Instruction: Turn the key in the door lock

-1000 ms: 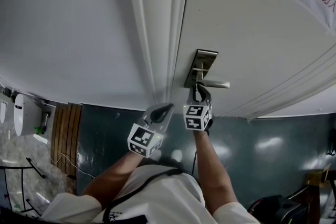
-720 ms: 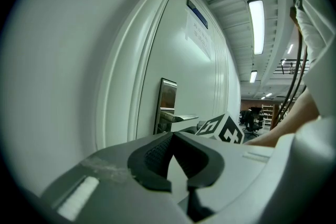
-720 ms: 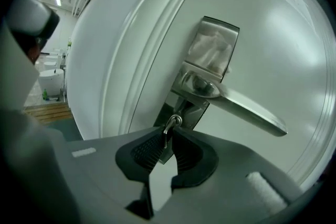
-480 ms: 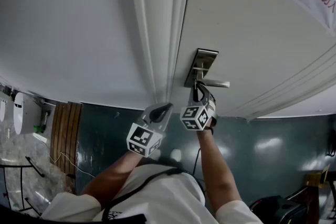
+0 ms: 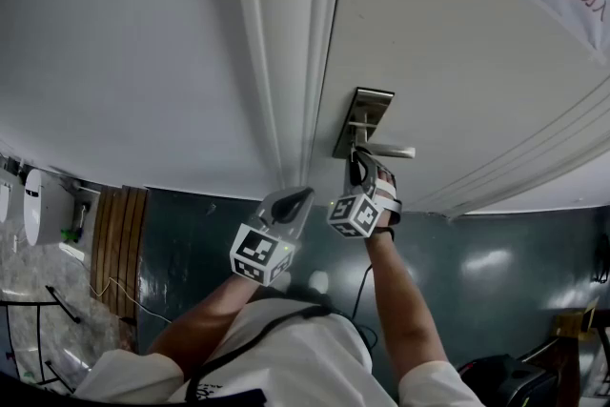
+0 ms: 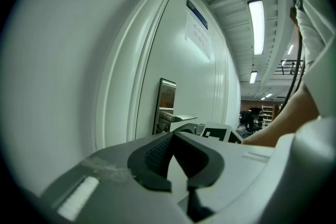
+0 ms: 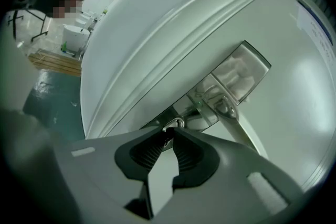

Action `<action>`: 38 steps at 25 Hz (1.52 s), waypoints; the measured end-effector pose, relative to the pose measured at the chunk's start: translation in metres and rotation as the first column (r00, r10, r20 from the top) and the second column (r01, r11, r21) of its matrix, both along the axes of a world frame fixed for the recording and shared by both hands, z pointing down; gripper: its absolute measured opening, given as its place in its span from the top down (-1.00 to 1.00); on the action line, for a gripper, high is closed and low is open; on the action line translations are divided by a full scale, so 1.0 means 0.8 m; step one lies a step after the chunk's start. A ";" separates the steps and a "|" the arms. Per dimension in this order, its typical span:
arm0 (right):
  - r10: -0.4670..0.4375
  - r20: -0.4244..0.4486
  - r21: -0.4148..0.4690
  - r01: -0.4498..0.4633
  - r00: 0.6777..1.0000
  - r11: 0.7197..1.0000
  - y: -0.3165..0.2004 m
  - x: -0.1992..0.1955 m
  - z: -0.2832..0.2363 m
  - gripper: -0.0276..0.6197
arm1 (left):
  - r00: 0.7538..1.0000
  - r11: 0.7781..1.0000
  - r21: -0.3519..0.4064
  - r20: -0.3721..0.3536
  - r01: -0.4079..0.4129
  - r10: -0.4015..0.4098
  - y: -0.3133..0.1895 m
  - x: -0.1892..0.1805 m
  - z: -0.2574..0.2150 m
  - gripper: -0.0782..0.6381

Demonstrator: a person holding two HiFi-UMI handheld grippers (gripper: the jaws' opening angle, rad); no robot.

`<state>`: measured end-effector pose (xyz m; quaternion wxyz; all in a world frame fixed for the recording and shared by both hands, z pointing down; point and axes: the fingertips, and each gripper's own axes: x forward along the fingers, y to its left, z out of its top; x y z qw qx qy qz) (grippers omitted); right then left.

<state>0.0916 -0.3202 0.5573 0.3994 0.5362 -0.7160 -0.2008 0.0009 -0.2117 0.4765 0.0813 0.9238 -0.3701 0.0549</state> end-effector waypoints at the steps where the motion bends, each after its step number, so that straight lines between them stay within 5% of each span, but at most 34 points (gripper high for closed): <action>1: -0.012 -0.022 0.003 0.012 1.000 1.000 0.000 0.000 0.000 0.73 | 1.000 1.000 -0.001 0.000 0.000 0.000 0.000 0.000 0.000 0.77; 7: -0.090 -0.169 0.010 0.093 0.982 0.996 0.002 -0.003 0.001 0.71 | 1.000 1.000 -0.003 -0.002 0.001 -0.001 0.001 0.000 0.001 0.77; 20: -0.196 -0.456 -0.016 0.212 0.868 0.977 0.003 -0.004 0.006 0.69 | 1.000 1.000 0.002 -0.009 0.009 -0.009 0.005 0.001 -0.002 0.77; 38: -0.155 -0.252 -0.045 0.148 0.955 0.988 0.008 0.006 0.002 0.47 | 1.000 1.000 0.011 -0.016 0.012 -0.012 0.007 0.000 -0.007 0.77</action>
